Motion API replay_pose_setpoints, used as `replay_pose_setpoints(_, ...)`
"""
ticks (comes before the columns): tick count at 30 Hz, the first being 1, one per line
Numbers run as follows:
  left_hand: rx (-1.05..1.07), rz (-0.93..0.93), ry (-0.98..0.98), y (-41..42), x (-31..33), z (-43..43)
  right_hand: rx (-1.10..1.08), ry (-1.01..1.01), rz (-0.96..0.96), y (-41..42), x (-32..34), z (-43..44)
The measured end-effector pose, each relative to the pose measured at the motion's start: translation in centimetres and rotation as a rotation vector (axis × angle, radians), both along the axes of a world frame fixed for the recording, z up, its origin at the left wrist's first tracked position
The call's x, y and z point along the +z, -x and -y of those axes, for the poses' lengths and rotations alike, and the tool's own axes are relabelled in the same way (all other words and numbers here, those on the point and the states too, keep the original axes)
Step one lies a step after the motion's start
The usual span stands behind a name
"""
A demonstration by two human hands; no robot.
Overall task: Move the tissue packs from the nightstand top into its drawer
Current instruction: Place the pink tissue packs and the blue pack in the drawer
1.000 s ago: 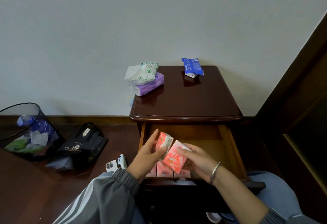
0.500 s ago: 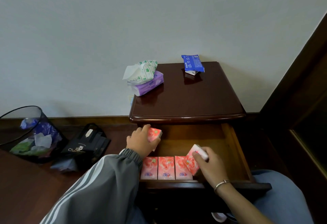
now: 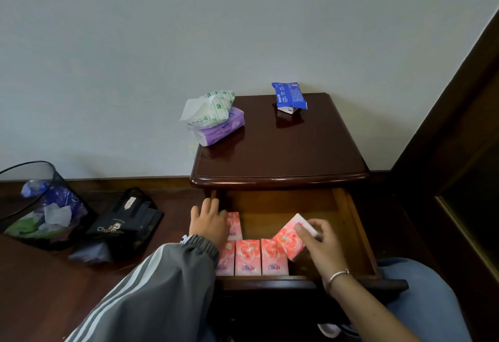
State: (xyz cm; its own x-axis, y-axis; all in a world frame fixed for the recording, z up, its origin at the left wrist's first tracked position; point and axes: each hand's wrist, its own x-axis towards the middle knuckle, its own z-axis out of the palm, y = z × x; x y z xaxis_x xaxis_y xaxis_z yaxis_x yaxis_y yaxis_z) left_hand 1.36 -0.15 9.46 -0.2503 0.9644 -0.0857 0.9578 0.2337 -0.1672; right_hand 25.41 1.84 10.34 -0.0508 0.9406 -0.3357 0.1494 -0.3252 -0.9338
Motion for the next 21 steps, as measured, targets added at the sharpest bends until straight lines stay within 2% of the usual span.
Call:
replay_pose_setpoints(3, 0.046, 0.210, -0.027, 0.8, 0.2, 1.2, -0.014, 0.098, -0.040, -0.3, 0.2, -1.4)
replay_pose_setpoints(8, 0.222, 0.704, -0.074, 2.4, 0.2, 3.6, -0.018, 0.138, 0.004, 1.3, 1.3, -4.7)
replay_pose_setpoints(13, 0.290, 0.818, -0.096, 2.1, -0.3, 4.6, 0.075, 0.178, 0.048, 6.3, 0.5, -5.4)
replay_pose_setpoints(15, 0.315, 0.814, -0.121, 2.0, -0.4, 4.5, 0.169, 0.108, 0.173, 8.1, 0.1, -5.4)
replay_pose_setpoints(18, 0.331, 0.793, -0.133, 1.9, -0.5, 4.5, 0.328, -0.068, 0.494, 9.7, -0.7, -5.2)
replay_pose_setpoints(21, 0.342, 0.815, -0.128, 1.8, -0.5, 4.5, 0.429, -0.118, 0.745, 9.9, -1.2, -5.1)
